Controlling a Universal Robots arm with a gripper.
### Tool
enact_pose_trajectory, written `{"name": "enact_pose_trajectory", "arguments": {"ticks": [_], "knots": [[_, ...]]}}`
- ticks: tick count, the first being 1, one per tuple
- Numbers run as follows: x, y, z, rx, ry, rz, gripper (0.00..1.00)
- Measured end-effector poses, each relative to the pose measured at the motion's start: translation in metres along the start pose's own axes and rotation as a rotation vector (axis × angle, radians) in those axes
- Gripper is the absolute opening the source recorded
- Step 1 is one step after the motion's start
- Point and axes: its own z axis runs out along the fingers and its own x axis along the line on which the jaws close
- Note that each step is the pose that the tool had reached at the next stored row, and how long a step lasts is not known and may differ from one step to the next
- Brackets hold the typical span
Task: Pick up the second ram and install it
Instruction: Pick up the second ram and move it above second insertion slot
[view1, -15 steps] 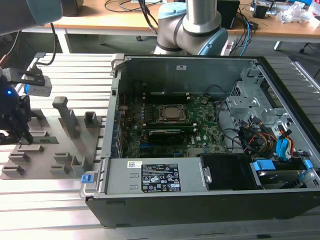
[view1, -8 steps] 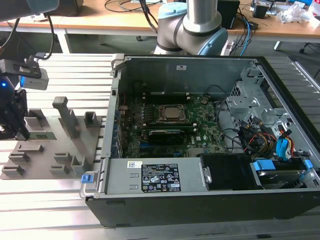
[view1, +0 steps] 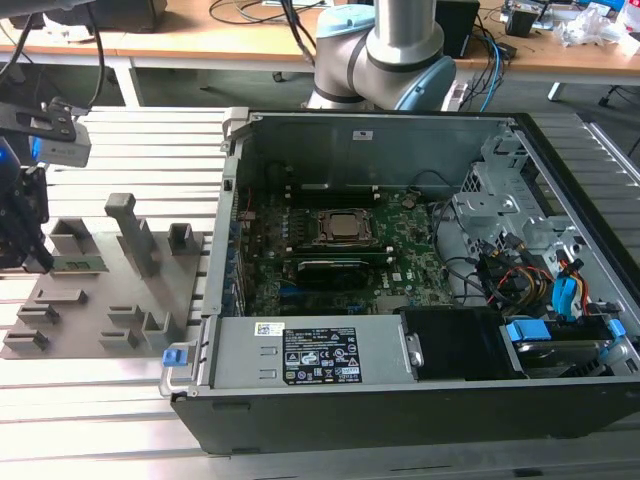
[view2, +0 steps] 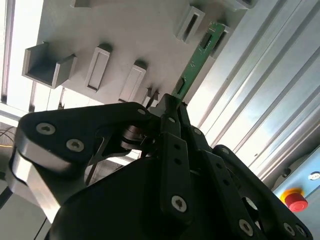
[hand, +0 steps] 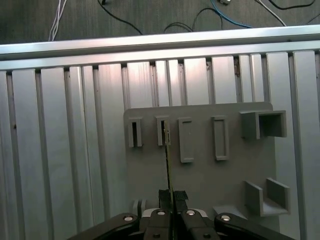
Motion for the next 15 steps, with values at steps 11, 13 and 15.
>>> {"name": "enact_pose_trajectory", "arguments": {"ticks": [11, 13, 15], "knots": [[-0.0003, 0.0002, -0.0229, 0.0, 0.0, 0.0, 0.14], [-0.0004, 0.0003, -0.0277, -0.0001, 0.0, 0.0, 0.14], [-0.0004, 0.0003, -0.0305, 0.0, 0.0, 0.0, 0.14]]}}
